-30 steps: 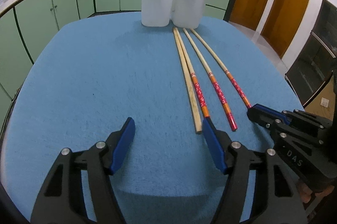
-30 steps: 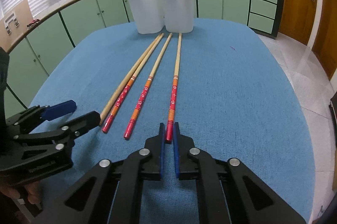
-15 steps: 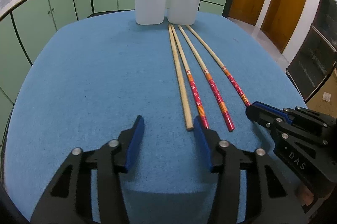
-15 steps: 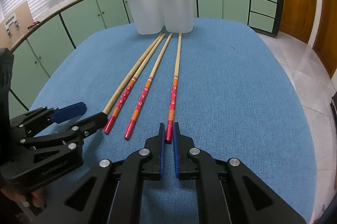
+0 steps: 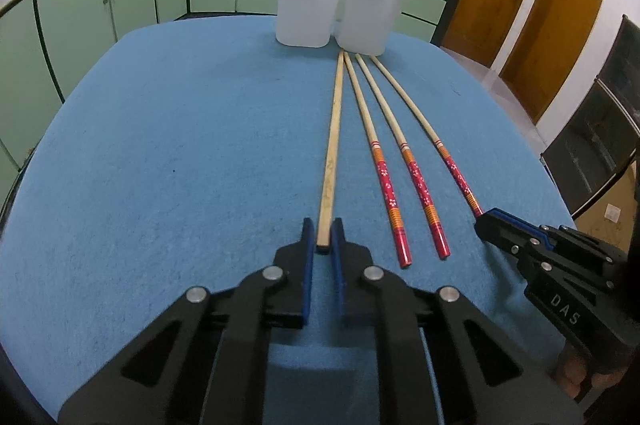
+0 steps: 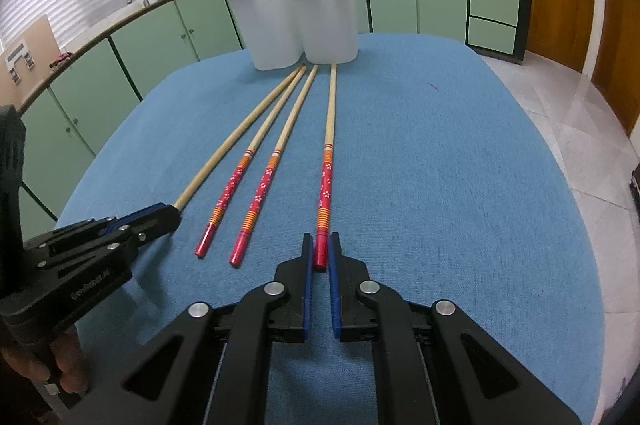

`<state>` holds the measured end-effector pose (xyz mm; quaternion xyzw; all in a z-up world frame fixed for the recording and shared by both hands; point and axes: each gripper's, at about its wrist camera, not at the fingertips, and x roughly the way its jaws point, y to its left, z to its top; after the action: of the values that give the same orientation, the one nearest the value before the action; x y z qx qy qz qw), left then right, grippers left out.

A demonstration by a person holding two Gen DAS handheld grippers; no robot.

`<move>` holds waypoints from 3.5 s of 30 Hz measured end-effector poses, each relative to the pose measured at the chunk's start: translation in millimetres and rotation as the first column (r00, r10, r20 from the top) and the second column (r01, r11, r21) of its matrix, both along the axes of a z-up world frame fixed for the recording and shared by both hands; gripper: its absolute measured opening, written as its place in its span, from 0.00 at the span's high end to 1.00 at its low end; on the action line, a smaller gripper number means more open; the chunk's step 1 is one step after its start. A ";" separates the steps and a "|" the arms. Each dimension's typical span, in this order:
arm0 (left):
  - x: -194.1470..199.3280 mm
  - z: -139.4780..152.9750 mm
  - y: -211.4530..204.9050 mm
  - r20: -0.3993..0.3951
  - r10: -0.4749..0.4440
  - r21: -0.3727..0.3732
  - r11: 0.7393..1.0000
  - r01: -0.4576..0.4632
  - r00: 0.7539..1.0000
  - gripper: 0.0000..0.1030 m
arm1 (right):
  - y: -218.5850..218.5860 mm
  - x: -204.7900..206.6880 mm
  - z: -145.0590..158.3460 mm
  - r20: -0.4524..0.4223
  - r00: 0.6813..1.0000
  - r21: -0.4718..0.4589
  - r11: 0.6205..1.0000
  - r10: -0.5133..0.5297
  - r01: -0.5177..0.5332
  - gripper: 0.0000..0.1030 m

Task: Organize utensils
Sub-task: 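Close the left tool on a plain wooden chopstick while the right tool grasps a red-patterned chopstick, then lift both chopsticks and lower them into the white holder, then open both tools to release the chopsticks and pull back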

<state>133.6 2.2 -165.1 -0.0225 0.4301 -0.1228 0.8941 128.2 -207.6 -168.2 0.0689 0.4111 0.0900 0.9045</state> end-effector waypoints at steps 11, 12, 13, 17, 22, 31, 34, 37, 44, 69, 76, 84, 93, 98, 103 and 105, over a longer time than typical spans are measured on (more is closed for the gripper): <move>-0.8 -0.5 -7.7 0.004 -0.026 0.011 1.000 0.026 1.000 0.75 | 5.2 1.4 -0.3 -0.002 1.000 -0.018 1.000 0.018 -0.018 0.86; -1.2 -0.5 -7.0 0.004 -0.023 0.012 1.000 0.023 1.000 0.78 | 6.2 1.6 -0.1 -0.002 1.000 -0.024 1.000 0.018 -0.018 0.86; -0.9 -0.6 -6.6 0.004 -0.018 0.014 1.000 0.018 1.000 0.80 | 7.2 1.8 0.0 -0.002 1.000 -0.030 0.999 0.018 -0.018 0.86; 0.6 -1.1 -3.7 -0.001 -0.004 0.007 1.000 0.004 1.000 0.94 | 11.9 2.2 0.7 0.000 1.000 -0.060 0.998 0.018 -0.018 0.90; -2.2 3.0 -5.5 0.013 -0.010 0.011 1.000 0.010 1.000 0.94 | 11.4 0.6 3.1 0.006 1.000 -0.062 0.998 0.018 -0.018 0.94; -16.9 43.7 -5.3 0.128 -0.022 0.021 1.000 0.020 0.992 0.94 | -3.0 -11.4 39.1 0.087 0.996 -0.061 0.998 0.012 -0.006 0.94; -21.3 65.2 -3.2 0.184 -0.015 0.007 1.000 0.014 0.983 0.94 | -10.9 -15.3 63.3 0.144 0.990 -0.052 0.999 0.000 0.008 0.94; -24.4 88.1 -2.5 0.245 -0.015 -0.001 1.000 0.015 0.969 0.94 | -20.0 -19.2 88.4 0.201 0.980 -0.033 0.999 -0.016 0.023 0.94; -23.5 143.8 0.4 0.366 -0.007 -0.038 0.999 0.023 0.930 0.94 | -35.9 -23.6 144.5 0.325 0.945 0.014 1.000 -0.025 0.021 0.94; 6.6 247.0 -8.8 0.576 0.022 -0.108 0.993 0.050 0.817 0.94 | -36.1 8.0 248.0 0.538 0.842 0.025 0.999 0.024 -0.045 0.94; 23.7 284.1 -13.7 0.648 0.041 -0.110 0.993 0.041 0.760 0.94 | -34.7 28.6 283.9 0.596 0.802 0.011 0.998 0.043 -0.061 0.94; 72.9 297.5 -21.1 0.655 0.047 -0.088 0.996 0.014 0.754 0.94 | -32.8 84.5 303.8 0.582 0.812 -0.012 0.999 0.049 -0.052 0.94; 146.1 246.2 -28.1 0.556 0.055 -0.064 0.998 -0.023 0.830 0.94 | -17.7 149.6 263.3 0.466 0.881 -0.071 0.996 0.077 -0.049 0.94; 161.2 222.3 -24.6 0.514 0.053 -0.060 0.998 -0.026 0.856 0.94 | -17.5 160.2 240.8 0.433 0.899 -0.057 0.997 0.070 -0.050 0.94; 167.7 205.0 -24.1 0.474 0.042 -0.042 0.999 -0.025 0.879 0.94 | -18.1 166.6 228.1 0.405 0.911 -0.060 0.996 0.081 -0.062 0.94; 168.6 200.0 -22.2 0.464 0.044 -0.036 0.999 -0.030 0.885 0.93 | -18.8 164.0 225.2 0.408 0.909 -0.056 0.996 0.080 -0.062 0.91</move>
<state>302.2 -20.1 35.0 -0.0132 0.2015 -0.1136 0.9728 292.2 -226.4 56.9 0.0145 0.2164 0.1265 0.9680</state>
